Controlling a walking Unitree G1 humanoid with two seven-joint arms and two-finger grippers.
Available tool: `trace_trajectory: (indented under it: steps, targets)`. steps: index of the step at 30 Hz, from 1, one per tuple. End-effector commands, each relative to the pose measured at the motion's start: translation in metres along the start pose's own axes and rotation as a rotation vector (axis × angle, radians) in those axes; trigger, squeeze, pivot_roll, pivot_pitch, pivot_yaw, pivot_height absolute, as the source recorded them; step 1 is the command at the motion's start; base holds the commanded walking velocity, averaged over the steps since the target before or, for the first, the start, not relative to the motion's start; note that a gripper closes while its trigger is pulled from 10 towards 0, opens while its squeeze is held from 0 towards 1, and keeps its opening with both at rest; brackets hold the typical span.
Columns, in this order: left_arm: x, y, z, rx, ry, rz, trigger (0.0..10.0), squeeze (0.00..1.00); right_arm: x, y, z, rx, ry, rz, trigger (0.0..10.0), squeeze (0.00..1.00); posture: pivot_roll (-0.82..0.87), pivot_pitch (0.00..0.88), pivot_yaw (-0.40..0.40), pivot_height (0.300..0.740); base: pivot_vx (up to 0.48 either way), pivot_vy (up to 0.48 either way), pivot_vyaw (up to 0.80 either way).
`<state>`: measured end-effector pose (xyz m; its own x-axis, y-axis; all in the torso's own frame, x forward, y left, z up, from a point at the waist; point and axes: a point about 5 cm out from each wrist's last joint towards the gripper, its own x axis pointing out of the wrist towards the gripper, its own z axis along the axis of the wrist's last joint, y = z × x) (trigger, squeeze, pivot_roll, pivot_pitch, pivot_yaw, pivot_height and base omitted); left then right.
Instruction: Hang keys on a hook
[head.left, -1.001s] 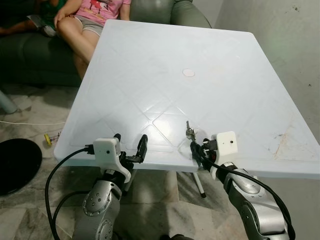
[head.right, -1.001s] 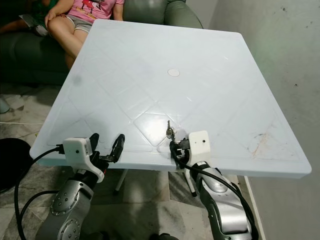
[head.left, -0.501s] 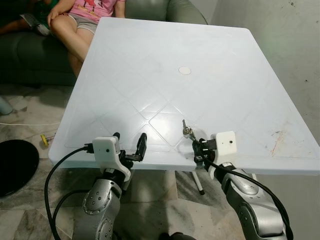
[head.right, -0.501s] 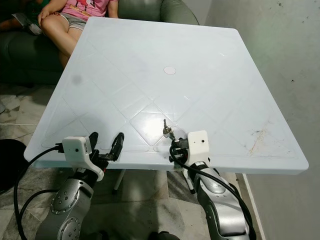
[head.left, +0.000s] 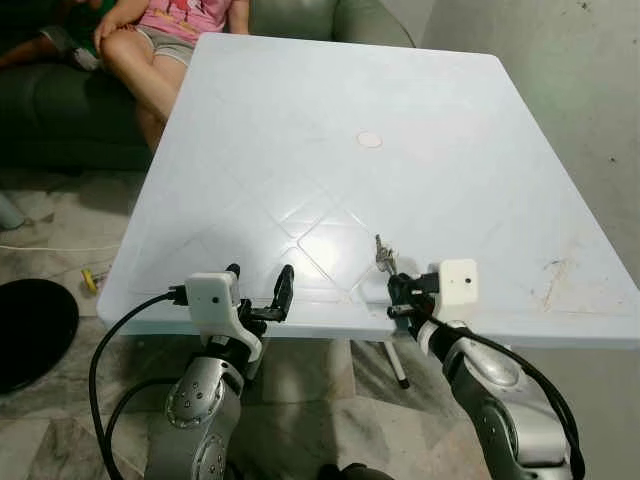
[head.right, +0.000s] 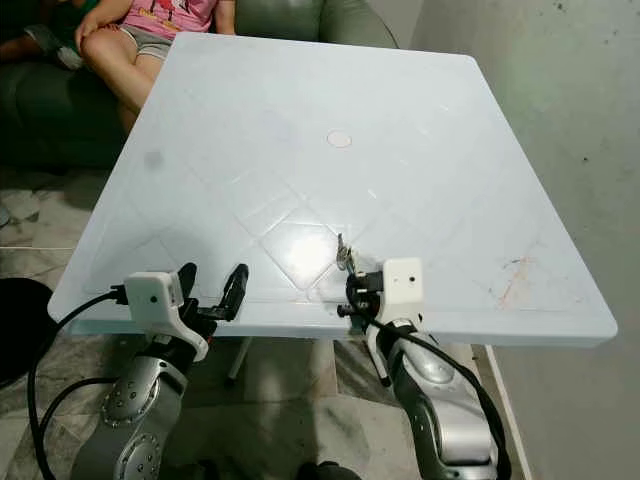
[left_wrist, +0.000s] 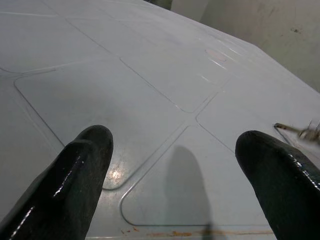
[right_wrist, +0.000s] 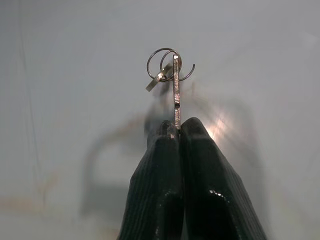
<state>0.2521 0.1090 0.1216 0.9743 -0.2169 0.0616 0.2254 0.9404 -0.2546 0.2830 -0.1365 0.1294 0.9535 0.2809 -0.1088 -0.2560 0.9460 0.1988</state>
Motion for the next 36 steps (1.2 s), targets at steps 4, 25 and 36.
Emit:
trace_trajectory:
  steps: [4,25,36]
  targets:
    - [0.001,-0.004,-0.001,-0.018,-0.004,-0.002,10.0,0.0,-0.002,-0.014,0.021,-0.094,-0.164,-0.046,0.0,0.0,0.06,0.164,-0.104,0.732,0.0,0.0,0.0]
    - [0.003,-0.008,-0.002,-0.027,-0.007,-0.008,10.0,0.0,-0.008,-0.01,0.029,-1.398,-0.45,0.102,10.0,0.0,0.05,0.148,-0.107,0.732,0.0,0.0,0.0]
    - [0.005,-0.007,-0.002,-0.034,-0.011,-0.001,10.0,0.0,-0.006,-0.018,0.024,-1.312,-0.448,0.057,10.0,0.0,0.05,0.153,-0.111,0.732,0.0,0.0,0.0]
